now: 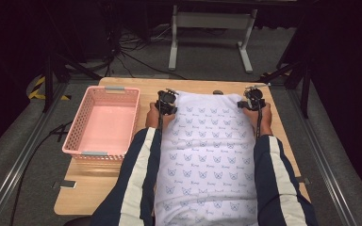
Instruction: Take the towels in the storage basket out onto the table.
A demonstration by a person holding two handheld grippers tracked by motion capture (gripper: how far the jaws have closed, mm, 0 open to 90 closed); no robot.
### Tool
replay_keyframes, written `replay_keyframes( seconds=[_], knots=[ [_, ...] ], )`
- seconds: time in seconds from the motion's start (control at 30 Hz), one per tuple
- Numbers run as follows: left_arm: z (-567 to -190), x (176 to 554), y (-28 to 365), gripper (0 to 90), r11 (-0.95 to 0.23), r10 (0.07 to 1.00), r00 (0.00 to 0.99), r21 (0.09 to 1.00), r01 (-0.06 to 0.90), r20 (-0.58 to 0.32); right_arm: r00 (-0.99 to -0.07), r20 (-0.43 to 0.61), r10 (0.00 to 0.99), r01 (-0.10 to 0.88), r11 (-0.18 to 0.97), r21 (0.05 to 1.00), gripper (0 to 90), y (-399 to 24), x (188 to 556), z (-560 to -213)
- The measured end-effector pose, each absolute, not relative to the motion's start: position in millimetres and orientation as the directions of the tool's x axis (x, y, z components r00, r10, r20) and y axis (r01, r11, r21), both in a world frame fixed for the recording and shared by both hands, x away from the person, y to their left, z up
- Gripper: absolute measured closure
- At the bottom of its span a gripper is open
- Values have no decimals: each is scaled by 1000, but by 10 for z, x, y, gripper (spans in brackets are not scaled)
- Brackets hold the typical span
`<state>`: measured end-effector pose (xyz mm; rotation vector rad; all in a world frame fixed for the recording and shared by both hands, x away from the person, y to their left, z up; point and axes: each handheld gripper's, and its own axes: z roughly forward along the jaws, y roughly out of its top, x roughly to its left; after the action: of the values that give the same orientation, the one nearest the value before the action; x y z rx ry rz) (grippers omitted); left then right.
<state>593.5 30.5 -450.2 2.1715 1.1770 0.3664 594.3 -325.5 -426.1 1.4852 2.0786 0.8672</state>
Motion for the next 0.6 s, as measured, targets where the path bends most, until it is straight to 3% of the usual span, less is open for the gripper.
replay_keyframes(
  seconds=[0.13,0.23,0.6],
  knots=[
    [-4380,5918,287,860,-376,826,560,682,628,-61,-359,21,933,630,225,743,847,-3263,5886,-4039],
    [-4225,5847,277,859,-360,815,576,720,594,-67,-430,-11,903,580,286,762,847,-3228,5786,-3874],
    [-3588,5215,202,859,-463,713,699,781,418,49,-582,2,813,440,312,842,847,-3322,5111,-3420]
  ],
)
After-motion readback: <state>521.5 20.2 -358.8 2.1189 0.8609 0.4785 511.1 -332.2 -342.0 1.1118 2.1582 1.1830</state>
